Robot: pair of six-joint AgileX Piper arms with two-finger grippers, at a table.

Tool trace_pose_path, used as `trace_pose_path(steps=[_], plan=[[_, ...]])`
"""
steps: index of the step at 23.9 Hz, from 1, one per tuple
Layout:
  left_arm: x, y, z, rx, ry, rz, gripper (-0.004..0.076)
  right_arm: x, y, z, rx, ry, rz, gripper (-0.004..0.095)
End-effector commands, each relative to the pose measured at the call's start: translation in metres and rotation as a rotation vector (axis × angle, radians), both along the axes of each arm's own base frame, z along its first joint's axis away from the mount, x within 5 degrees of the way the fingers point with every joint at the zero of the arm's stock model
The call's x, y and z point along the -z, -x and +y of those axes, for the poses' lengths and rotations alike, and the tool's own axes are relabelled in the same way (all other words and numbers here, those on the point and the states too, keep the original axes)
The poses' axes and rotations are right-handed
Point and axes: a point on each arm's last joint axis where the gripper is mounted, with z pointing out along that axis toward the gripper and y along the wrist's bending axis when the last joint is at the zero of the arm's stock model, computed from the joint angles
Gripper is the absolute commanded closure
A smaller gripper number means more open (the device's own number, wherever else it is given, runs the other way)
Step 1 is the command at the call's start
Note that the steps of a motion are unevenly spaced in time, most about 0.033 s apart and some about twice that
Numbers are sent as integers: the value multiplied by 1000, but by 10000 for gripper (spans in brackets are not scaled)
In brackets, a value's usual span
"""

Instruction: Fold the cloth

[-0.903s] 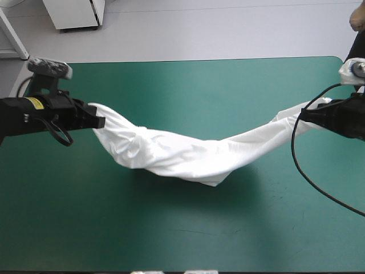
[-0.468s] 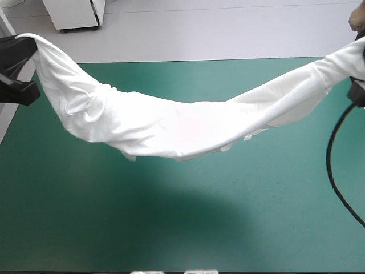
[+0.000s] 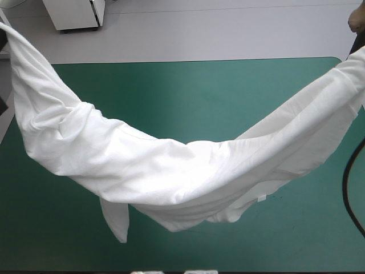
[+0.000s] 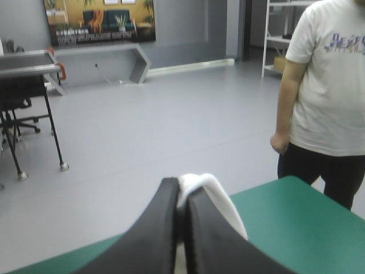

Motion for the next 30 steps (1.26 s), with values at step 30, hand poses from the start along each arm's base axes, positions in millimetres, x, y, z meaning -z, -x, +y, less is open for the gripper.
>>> trace_pose_path(steps=[30], plan=[[377, -302, -38, -144, -178, 933, 664, 358, -312, -10, 118, -70, 987, 732]])
